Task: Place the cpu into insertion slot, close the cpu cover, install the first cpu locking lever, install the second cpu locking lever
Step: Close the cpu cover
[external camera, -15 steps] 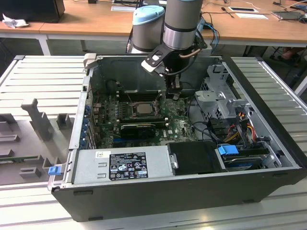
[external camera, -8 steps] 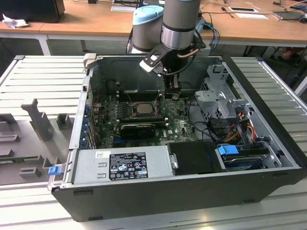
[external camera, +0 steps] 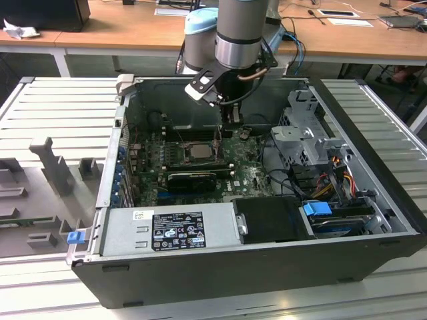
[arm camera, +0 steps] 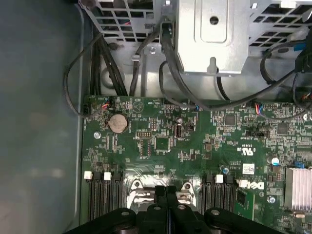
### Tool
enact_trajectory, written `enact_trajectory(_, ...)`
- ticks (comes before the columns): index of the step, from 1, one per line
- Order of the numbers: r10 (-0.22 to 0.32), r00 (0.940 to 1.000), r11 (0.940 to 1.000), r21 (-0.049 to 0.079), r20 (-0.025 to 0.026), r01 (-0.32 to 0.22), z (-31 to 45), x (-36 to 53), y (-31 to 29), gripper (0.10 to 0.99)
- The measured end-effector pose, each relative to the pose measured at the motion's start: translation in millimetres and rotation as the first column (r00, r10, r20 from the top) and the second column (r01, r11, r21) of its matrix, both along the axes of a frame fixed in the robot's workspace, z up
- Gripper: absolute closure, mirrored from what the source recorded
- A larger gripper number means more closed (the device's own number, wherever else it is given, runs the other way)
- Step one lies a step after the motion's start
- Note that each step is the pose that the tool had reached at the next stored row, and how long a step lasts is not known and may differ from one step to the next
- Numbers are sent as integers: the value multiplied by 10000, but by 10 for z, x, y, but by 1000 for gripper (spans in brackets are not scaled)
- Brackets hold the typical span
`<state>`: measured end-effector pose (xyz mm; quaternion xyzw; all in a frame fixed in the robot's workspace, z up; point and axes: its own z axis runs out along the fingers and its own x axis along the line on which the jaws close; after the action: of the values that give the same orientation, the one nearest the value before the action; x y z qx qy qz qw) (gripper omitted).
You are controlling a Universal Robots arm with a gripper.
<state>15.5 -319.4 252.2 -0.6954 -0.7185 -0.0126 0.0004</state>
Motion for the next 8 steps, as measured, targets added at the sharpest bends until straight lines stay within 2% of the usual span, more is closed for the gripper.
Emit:
enact_trajectory(5,1,10000,10000,0,0,-1,0,-146,0,980)
enact_trajectory(8,0,10000,10000,4,3,0,-7,-203,1,980)
